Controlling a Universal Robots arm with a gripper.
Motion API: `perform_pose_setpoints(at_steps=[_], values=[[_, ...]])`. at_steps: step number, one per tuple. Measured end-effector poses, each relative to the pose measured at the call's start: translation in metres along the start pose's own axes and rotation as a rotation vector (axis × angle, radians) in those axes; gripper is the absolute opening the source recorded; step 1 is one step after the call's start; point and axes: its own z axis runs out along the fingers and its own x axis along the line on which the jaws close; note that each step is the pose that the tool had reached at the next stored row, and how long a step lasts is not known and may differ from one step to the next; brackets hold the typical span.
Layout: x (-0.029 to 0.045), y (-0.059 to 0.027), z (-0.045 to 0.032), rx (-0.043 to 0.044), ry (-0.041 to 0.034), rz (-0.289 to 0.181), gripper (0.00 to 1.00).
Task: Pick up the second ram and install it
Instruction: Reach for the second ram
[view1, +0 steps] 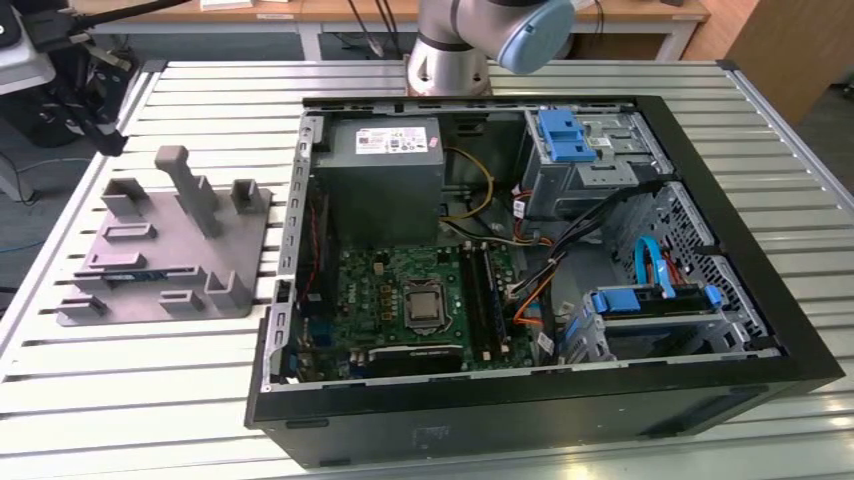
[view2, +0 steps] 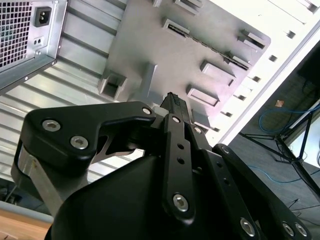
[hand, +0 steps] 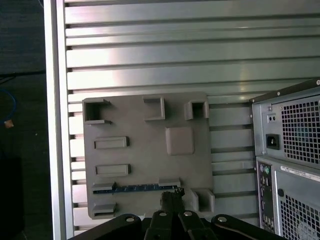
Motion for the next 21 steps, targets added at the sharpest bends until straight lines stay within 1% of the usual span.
perform_pose_setpoints(at_steps=[21], values=[[0.0112, -0.0021, 0.0243, 0.0000, 0.0000, 0.000, 0.10]])
